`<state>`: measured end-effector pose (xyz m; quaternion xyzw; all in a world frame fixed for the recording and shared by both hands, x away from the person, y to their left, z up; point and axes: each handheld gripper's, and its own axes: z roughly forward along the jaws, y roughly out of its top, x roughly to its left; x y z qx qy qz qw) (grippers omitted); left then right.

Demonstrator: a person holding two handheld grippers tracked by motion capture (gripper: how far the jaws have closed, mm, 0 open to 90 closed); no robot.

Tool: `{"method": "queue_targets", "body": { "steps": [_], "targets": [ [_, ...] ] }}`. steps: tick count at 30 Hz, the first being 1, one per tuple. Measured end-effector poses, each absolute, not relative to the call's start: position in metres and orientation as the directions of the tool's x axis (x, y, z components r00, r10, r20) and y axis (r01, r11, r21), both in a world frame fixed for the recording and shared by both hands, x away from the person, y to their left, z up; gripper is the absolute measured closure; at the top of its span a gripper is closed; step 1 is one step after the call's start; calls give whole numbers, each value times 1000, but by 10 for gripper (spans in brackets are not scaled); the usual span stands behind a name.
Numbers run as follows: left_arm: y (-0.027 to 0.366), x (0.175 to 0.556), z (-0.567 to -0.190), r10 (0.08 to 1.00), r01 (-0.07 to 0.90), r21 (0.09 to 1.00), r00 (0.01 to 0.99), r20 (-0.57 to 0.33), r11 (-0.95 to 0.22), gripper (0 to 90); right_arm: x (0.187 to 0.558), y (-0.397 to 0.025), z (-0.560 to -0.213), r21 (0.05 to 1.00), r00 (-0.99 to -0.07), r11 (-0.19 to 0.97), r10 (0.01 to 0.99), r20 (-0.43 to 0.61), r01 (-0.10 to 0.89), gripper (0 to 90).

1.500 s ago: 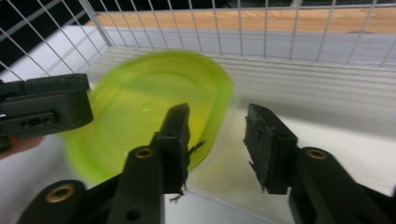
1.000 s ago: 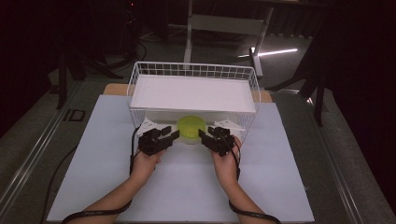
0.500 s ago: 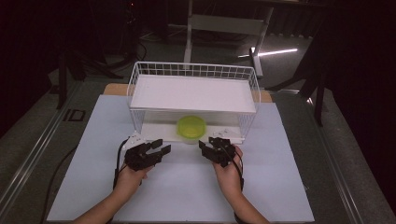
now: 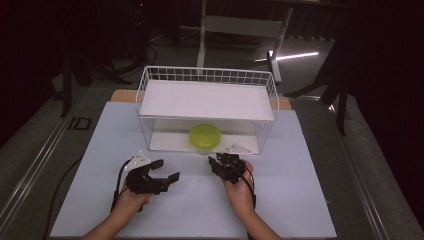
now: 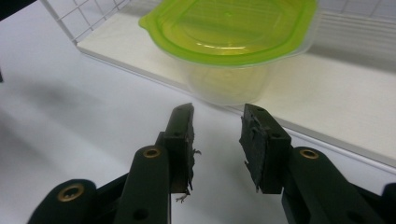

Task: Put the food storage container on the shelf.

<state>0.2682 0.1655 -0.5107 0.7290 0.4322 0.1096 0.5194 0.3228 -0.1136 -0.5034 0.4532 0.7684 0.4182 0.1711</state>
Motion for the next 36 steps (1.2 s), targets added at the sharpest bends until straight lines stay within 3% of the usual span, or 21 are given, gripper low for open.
{"method": "queue_targets", "body": {
  "steps": [3, 7, 10, 36],
  "targets": [
    [167, 266, -514, 733, 491, 867, 622, -277, -89, 8, 323, -110, -505, 791, -538, 254, 835, 111, 557, 747],
    [168, 263, -513, 762, 440, 891, 612, -211, -108, 9, 327, -105, -511, 767, -551, 281, 827, 111, 576, 856],
    [170, 262, -515, 753, 440, 895, 613, -241, -73, 9, 331, -103, -514, 762, -551, 284, 827, 112, 581, 892],
    [172, 263, -521, 754, 431, 901, 608, -247, -53, 10, 368, -84, -520, 770, -493, 223, 860, 134, 598, 897]
  ]
}}
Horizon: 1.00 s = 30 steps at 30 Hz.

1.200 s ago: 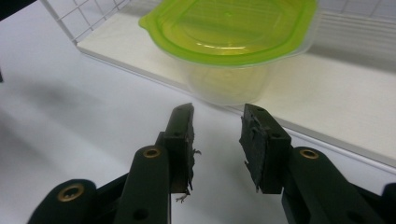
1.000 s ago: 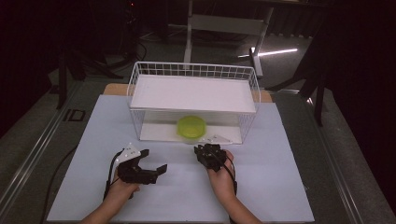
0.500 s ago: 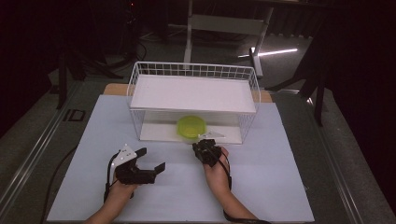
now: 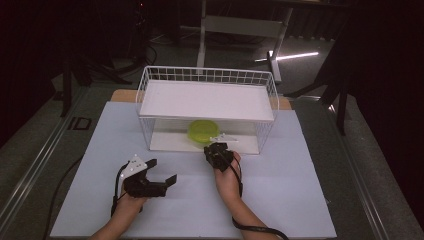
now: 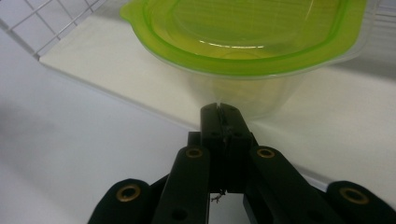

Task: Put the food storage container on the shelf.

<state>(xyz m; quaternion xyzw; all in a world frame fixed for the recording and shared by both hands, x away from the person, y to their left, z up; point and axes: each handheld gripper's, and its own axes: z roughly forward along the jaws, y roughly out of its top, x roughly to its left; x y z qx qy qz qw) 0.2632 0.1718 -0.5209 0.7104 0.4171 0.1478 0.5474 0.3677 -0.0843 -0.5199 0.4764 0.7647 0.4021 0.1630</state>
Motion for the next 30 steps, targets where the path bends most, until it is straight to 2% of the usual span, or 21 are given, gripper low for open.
{"method": "queue_targets", "body": {
  "steps": [14, 19, 27, 30],
  "targets": [
    [172, 263, -521, 747, 431, 900, 617, -248, -58, 10, 386, -75, -520, 770, -467, 197, 873, 144, 607, 887],
    [172, 263, -521, 741, 432, 900, 622, -255, -53, 10, 394, -78, -519, 771, -440, 142, 877, 193, 621, 881],
    [171, 263, -519, 735, 429, 902, 627, -257, -51, 10, 384, -82, -516, 771, -466, 176, 868, 172, 612, 861],
    [170, 262, -518, 726, 423, 905, 637, -258, -50, 10, 374, -84, -515, 772, -484, 186, 857, 174, 607, 825]
  ]
}}
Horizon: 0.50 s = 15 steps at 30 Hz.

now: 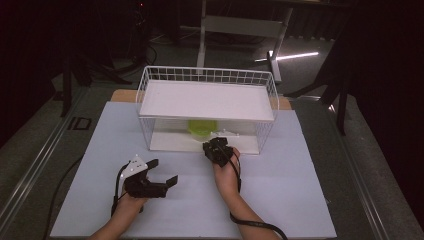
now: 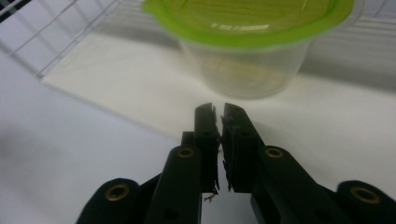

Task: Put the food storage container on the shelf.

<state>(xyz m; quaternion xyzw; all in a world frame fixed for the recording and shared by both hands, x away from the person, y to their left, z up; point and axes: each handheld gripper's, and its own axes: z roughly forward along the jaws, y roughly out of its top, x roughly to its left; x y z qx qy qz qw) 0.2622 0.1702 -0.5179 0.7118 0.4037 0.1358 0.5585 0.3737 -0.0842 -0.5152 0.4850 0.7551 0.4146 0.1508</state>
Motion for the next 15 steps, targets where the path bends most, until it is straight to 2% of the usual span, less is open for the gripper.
{"method": "queue_targets", "body": {
  "steps": [4, 11, 15],
  "targets": [
    [169, 263, -516, 697, 409, 911, 669, -258, -54, 10, 357, -90, -511, 783, -518, 213, 841, 158, 585, 736],
    [164, 262, -509, 692, 392, 916, 686, -227, -89, 10, 338, -107, -501, 811, -569, 214, 805, 169, 544, 385],
    [164, 261, -504, 684, 386, 917, 695, -222, -95, 10, 329, -115, -495, 833, -632, 228, 755, 175, 504, 252]
  ]
}}
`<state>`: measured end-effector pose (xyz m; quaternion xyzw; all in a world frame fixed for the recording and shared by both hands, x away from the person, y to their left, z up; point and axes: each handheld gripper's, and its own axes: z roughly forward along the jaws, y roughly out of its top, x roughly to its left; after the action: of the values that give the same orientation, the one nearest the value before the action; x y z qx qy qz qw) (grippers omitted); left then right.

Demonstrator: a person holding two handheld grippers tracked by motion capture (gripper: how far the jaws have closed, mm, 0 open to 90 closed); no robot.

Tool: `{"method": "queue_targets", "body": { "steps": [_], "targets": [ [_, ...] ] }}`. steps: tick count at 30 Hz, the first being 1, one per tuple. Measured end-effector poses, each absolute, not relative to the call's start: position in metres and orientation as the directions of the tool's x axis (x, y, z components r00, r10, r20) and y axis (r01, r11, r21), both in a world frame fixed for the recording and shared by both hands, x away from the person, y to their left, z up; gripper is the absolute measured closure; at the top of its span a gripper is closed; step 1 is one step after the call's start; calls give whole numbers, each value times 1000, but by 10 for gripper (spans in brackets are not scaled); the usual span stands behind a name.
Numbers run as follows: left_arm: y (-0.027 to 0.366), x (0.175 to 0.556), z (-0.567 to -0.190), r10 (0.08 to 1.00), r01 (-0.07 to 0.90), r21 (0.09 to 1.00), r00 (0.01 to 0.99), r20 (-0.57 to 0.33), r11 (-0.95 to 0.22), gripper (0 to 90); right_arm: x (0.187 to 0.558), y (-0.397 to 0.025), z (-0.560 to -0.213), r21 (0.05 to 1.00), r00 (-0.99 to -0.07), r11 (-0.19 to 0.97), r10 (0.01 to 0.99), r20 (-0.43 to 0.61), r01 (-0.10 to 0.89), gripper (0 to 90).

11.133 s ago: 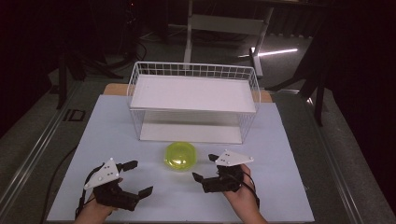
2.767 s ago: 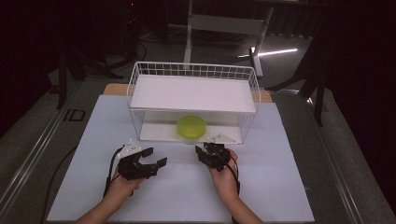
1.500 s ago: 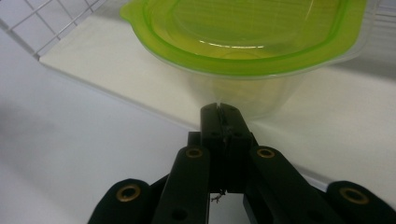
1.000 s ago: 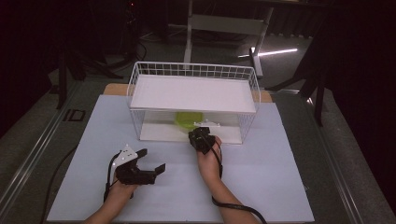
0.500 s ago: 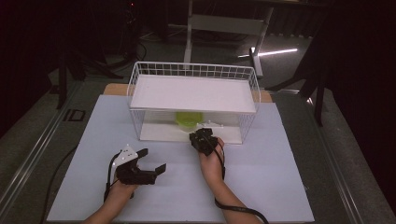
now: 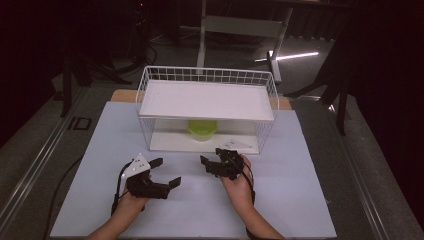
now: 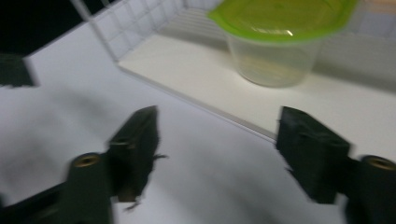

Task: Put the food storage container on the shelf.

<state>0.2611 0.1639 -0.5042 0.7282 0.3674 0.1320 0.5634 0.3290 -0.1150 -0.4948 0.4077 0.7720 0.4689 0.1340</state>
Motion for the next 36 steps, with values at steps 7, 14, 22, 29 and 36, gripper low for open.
{"method": "queue_targets", "body": {
  "steps": [7, 14, 22, 29, 36],
  "targets": [
    [173, 256, -498, 685, 392, 914, 695, -219, -106, 10, 313, -126, -486, 867, -675, 233, 723, 149, 441, 175],
    [187, 245, -497, 701, 391, 914, 681, -211, -106, 10, 296, -147, -484, 871, -664, 211, 731, 161, 444, 175],
    [199, 229, -502, 696, 379, 917, 692, -194, -122, 10, 280, -168, -493, 847, -655, 230, 736, 172, 480, 176],
    [210, 224, -509, 707, 398, 912, 673, -218, -97, 10, 265, -188, -494, 848, -648, 231, 745, 162, 477, 176],
    [214, 223, -510, 709, 396, 914, 670, -222, -88, 10, 254, -205, -497, 843, -644, 249, 752, 143, 477, 176]
  ]
}}
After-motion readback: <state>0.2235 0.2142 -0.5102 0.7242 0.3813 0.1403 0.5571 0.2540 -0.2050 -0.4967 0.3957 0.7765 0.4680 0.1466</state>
